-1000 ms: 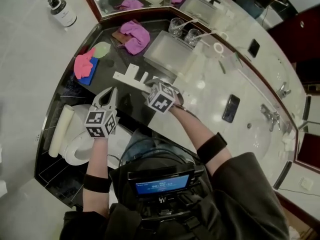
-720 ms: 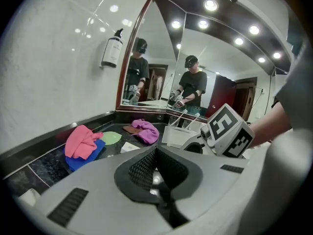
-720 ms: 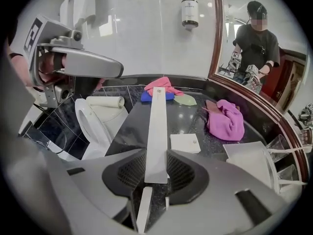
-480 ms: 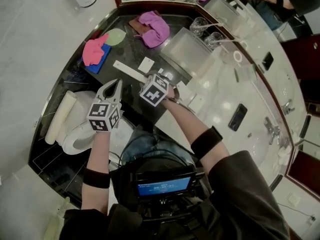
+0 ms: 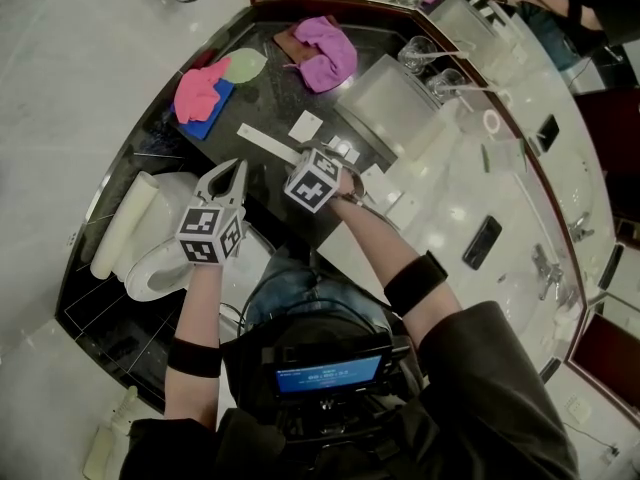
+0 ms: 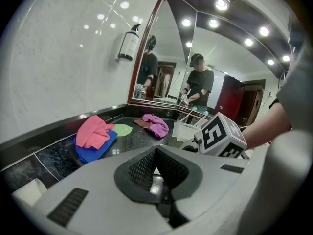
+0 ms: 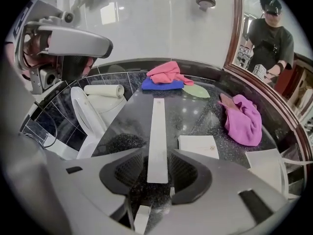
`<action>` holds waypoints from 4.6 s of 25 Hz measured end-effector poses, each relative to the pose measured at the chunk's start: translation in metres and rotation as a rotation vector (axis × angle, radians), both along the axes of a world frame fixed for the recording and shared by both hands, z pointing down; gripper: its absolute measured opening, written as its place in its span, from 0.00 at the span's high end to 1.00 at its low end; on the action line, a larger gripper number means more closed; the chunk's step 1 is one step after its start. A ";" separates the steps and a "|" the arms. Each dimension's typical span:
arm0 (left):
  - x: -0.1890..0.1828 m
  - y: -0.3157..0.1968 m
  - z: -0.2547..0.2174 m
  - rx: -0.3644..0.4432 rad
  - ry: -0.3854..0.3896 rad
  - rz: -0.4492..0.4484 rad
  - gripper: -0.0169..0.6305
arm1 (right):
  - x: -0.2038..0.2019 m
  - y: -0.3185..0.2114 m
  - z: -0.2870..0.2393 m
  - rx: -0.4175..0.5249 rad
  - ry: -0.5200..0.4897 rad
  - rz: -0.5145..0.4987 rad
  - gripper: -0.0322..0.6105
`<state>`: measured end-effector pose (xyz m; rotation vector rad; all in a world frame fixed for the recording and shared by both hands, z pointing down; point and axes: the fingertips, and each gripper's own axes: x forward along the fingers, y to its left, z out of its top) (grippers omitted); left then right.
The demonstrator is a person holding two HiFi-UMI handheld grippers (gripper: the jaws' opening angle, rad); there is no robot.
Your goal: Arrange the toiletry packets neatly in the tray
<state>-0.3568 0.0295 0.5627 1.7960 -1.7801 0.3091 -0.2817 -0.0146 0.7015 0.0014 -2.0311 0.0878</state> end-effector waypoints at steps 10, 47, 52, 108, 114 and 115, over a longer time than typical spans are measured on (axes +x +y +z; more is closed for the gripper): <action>0.008 -0.002 -0.002 0.006 0.000 0.013 0.97 | 0.006 -0.010 -0.017 -0.001 -0.067 0.048 0.62; 0.201 -0.016 -0.072 0.121 -0.026 0.355 0.97 | 0.371 -0.017 -0.153 -0.002 -0.468 0.941 0.95; 0.210 -0.013 -0.072 0.119 -0.009 0.355 0.97 | 0.379 -0.012 -0.155 -0.002 -0.482 0.943 0.95; 0.275 -0.001 0.155 -0.316 -0.926 1.675 0.87 | 0.370 -0.002 -0.075 -0.182 -0.363 0.995 0.95; 0.273 -0.005 0.142 -0.275 -0.945 1.625 0.87 | 0.365 -0.001 -0.071 -0.188 -0.359 0.978 0.95; 0.273 -0.007 0.138 -0.261 -0.949 1.615 0.87 | 0.364 -0.001 -0.071 -0.188 -0.360 0.974 0.95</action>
